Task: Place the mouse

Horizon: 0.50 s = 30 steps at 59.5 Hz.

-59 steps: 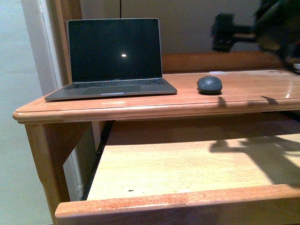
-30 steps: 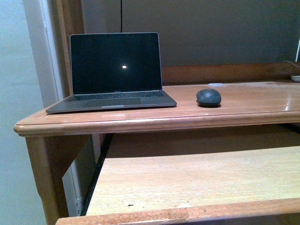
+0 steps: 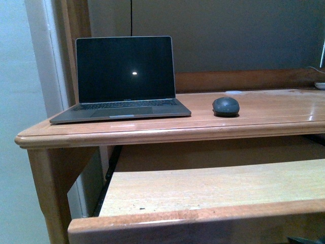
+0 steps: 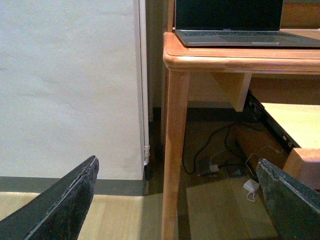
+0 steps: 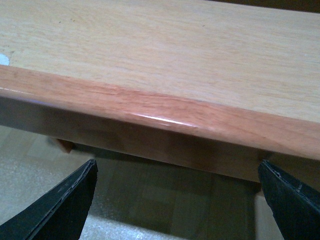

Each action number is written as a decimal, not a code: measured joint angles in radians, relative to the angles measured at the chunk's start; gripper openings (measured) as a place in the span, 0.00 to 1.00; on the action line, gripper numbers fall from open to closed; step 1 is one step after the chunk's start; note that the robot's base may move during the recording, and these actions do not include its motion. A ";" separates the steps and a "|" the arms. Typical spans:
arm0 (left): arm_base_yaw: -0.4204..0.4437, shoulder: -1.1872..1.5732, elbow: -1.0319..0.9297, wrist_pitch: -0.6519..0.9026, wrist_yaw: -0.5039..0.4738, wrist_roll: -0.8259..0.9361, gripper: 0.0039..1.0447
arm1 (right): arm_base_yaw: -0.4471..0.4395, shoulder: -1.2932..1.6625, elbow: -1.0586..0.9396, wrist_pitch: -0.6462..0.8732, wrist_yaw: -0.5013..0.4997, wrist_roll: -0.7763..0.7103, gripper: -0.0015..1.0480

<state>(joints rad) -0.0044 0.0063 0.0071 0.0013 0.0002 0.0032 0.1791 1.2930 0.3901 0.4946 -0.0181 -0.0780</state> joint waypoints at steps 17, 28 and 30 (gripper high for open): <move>0.000 0.000 0.000 0.000 0.000 0.000 0.93 | 0.100 0.346 0.313 0.030 0.188 0.061 0.93; 0.000 0.000 0.000 0.000 0.000 0.000 0.93 | 0.133 0.510 0.549 -0.037 0.301 0.108 0.93; 0.000 0.000 0.000 0.000 0.000 0.000 0.93 | 0.137 0.533 0.589 -0.048 0.318 0.113 0.93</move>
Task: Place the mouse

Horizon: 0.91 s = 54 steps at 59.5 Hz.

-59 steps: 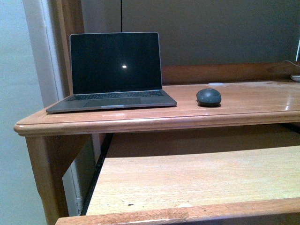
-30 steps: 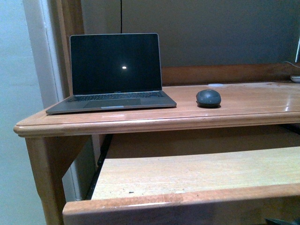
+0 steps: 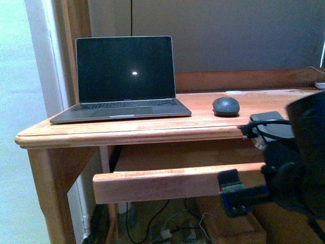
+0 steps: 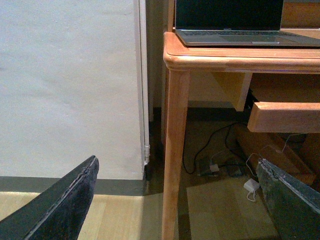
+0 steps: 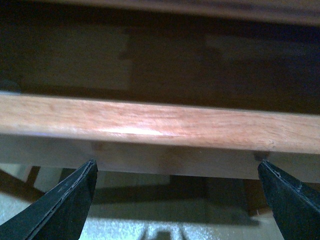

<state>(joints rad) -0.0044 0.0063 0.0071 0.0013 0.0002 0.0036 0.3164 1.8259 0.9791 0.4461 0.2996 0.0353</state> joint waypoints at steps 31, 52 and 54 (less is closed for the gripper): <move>0.000 0.000 0.000 0.000 0.000 0.000 0.93 | -0.037 -0.167 -0.128 -0.021 0.000 0.099 0.93; 0.000 0.000 0.000 0.000 0.000 0.000 0.93 | -0.172 -1.069 -0.642 -0.358 -0.021 0.258 0.93; 0.000 0.000 0.000 0.000 0.000 0.000 0.93 | -0.164 -1.176 -0.673 -0.431 0.019 0.283 0.93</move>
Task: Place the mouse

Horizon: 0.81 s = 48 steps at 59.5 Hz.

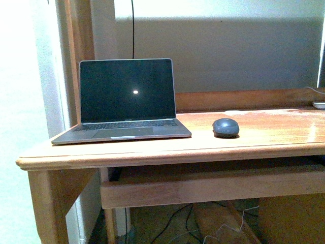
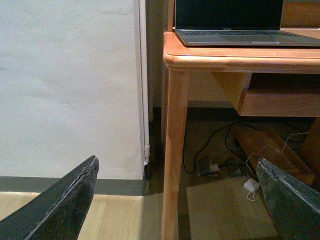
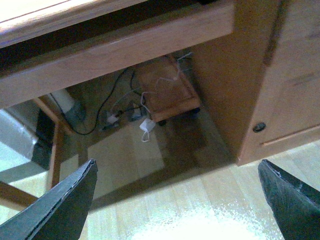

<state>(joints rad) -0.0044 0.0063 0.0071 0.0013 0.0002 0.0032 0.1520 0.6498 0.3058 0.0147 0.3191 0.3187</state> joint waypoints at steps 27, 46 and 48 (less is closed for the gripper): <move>0.000 -0.001 0.000 -0.001 0.000 0.000 0.93 | 0.155 -0.587 -0.288 0.034 -0.011 -0.200 0.64; 0.000 -0.001 0.000 -0.001 0.000 0.000 0.93 | -0.003 -0.633 -0.290 -0.003 -0.188 -0.303 0.13; 0.000 -0.001 0.000 -0.001 0.000 0.000 0.93 | -0.044 -0.638 -0.290 -0.010 -0.253 -0.307 0.08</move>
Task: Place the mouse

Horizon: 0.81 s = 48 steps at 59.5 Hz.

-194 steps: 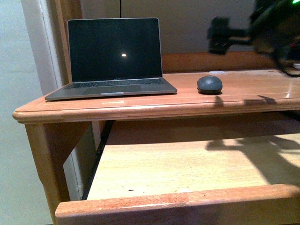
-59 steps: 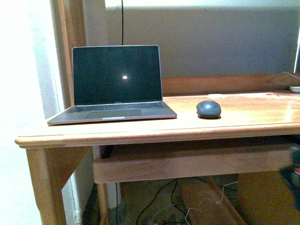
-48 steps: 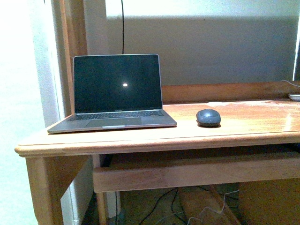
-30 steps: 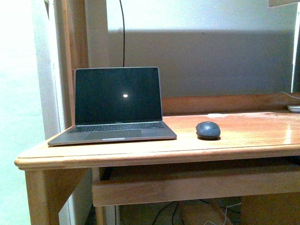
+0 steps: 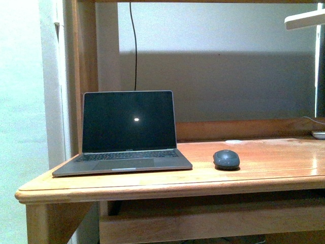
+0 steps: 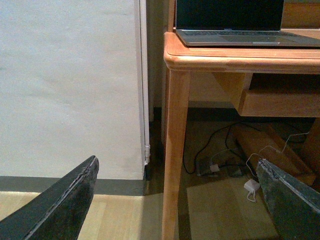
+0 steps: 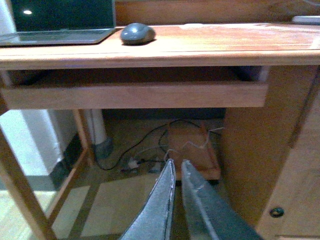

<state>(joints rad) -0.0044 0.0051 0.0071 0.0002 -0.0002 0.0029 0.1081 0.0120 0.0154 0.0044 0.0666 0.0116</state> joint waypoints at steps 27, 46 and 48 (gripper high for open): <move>0.000 0.000 0.000 0.000 0.000 0.000 0.93 | -0.104 -0.006 0.000 -0.004 -0.064 -0.006 0.68; 0.000 0.000 0.000 0.000 0.000 0.000 0.93 | -0.104 -0.006 0.000 -0.004 -0.064 -0.006 0.93; 0.000 0.000 0.000 0.000 0.000 0.000 0.93 | -0.104 -0.006 0.000 -0.004 -0.064 -0.006 0.93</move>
<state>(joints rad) -0.0044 0.0051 0.0071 0.0002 0.0002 0.0029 0.0040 0.0055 0.0154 0.0006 0.0029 0.0055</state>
